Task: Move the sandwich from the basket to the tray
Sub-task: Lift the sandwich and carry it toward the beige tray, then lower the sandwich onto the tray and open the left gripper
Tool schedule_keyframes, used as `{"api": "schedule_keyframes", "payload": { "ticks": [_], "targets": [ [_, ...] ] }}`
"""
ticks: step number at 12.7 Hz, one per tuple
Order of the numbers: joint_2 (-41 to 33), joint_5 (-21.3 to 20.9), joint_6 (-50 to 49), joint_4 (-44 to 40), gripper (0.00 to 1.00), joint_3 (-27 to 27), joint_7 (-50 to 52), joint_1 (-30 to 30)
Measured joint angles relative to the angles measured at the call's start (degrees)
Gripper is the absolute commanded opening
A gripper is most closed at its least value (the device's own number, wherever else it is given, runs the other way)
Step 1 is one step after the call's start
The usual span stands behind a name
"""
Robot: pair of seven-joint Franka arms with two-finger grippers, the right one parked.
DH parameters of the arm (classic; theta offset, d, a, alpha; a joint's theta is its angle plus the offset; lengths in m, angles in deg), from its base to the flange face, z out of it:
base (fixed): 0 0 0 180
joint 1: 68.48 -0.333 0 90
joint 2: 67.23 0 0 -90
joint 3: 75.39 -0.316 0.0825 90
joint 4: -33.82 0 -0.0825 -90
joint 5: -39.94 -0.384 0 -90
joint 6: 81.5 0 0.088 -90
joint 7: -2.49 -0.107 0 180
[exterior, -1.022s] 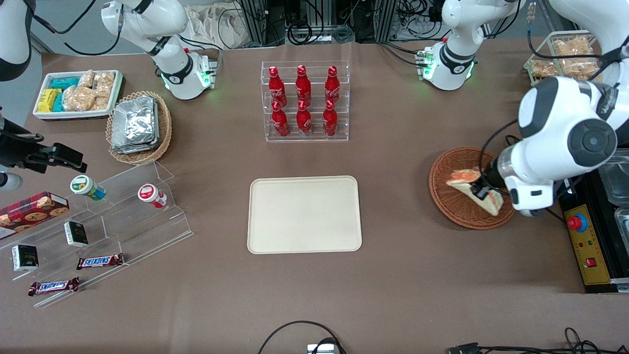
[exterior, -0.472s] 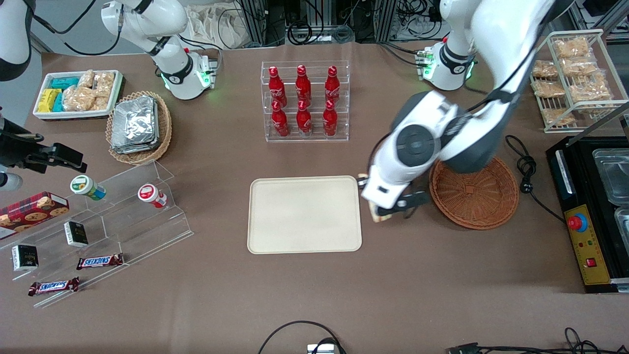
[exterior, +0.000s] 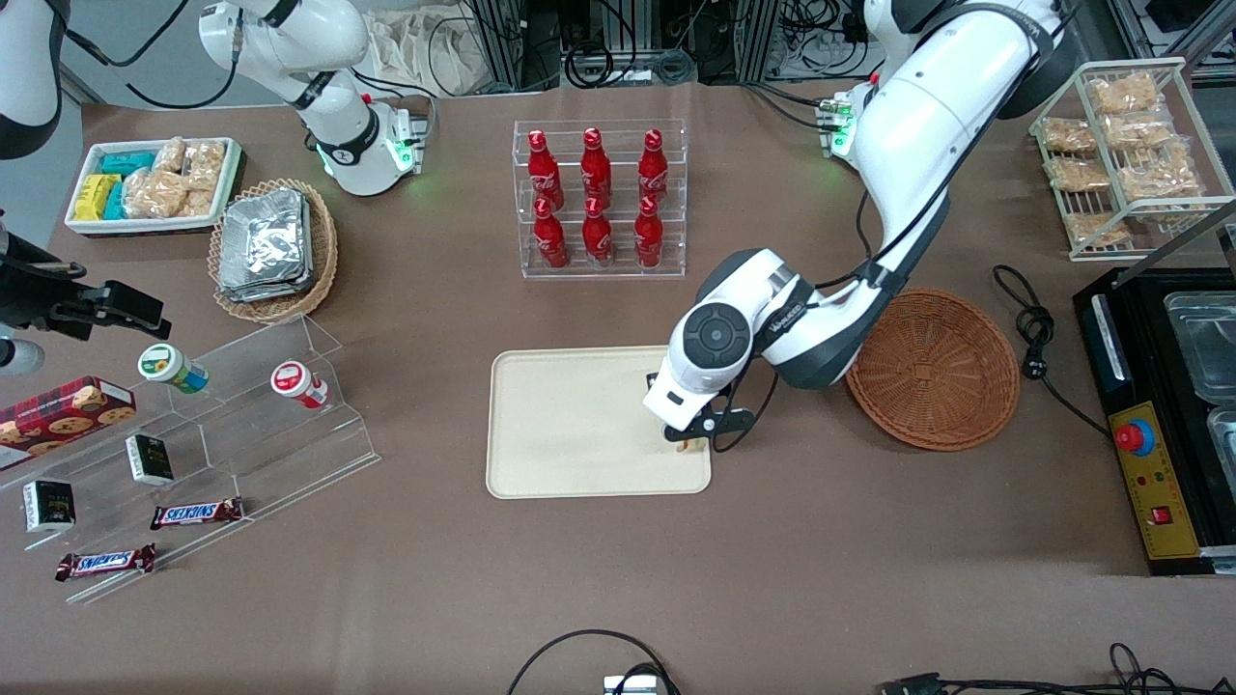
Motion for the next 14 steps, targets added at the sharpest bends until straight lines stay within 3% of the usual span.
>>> {"api": "schedule_keyframes", "payload": {
  "ticks": [2,3,5,9,14],
  "targets": [
    [2.4,-1.8,0.7,-0.1,0.05,0.0,0.0,0.5],
    [3.3,-2.1,1.3,-0.2,0.19,0.0,0.0,0.8],
    [4.4,-2.2,2.1,-0.4,1.00,0.0,0.0,1.2],
    [4.4,-2.3,1.6,-1.6,1.00,0.0,0.0,1.2],
    [-4.2,-1.7,-16.2,-3.9,1.00,0.1,-0.3,-0.6]
  ]
}}
